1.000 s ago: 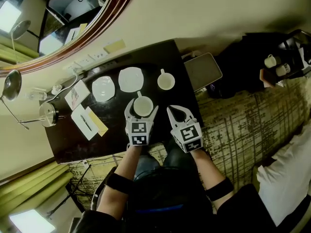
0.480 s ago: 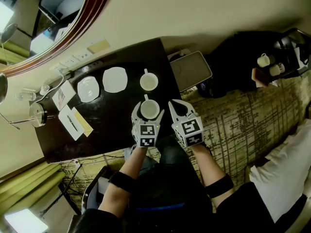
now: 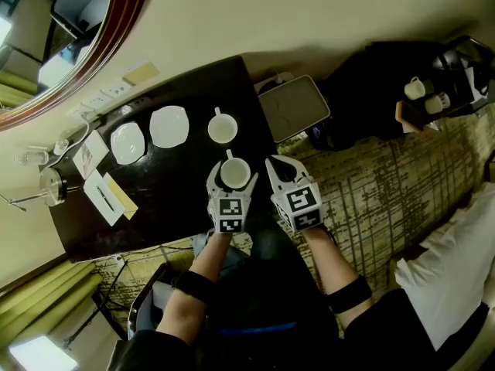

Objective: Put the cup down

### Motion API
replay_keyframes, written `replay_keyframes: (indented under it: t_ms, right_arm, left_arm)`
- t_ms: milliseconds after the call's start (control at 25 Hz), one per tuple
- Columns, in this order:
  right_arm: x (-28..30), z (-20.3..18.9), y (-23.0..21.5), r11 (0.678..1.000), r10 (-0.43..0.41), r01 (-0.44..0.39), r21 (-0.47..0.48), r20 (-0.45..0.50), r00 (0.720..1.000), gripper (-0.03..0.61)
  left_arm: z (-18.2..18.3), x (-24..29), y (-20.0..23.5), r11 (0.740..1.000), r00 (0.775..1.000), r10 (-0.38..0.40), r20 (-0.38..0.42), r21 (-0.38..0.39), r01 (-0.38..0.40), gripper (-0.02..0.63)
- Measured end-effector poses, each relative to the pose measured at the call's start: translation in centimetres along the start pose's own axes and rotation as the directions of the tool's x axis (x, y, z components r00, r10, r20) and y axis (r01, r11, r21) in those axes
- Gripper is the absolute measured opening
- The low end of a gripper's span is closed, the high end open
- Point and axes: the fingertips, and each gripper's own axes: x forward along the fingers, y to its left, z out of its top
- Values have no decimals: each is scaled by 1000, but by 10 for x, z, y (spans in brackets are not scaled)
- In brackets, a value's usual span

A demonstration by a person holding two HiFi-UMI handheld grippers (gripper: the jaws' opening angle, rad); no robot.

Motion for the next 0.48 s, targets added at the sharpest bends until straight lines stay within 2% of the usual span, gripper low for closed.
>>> replay_keyframes:
  t_ms: [480]
  right_arm:
    - [-2,4,0,1000,8,-8,-11,-18,1000,6]
  left_arm:
    - [-6,-2,0,999,1000,22,10,-39,-22,432]
